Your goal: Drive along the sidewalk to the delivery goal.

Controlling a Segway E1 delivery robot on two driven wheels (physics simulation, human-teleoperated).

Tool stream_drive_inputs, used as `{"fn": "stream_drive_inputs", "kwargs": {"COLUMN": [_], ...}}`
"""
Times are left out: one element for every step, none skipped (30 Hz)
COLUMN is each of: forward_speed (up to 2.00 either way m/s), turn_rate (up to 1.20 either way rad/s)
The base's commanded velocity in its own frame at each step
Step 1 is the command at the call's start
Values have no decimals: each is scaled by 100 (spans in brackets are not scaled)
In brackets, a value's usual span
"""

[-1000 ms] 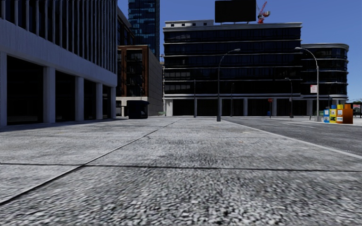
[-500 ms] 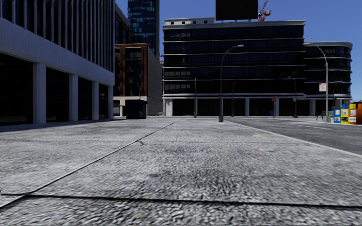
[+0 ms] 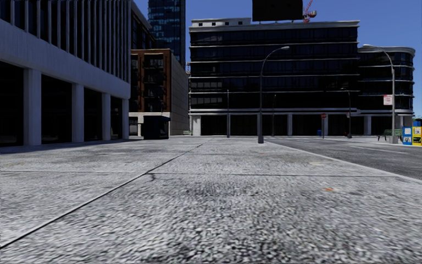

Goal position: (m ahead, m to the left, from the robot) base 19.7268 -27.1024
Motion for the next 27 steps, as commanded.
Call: {"fn": "stream_drive_inputs", "kwargs": {"forward_speed": [200,200,200,200,200,200,200,200,200,200,200,200,200,200,200,200,200,200,200,200,200,200,200,200,200,200,200], "turn_rate": [0,0,0,0,0,0,0,0,0,-1,-4,-4,-4,-4,-4,-4,-4,-2,-1,0,0,0,0,0,0,0,0]}}
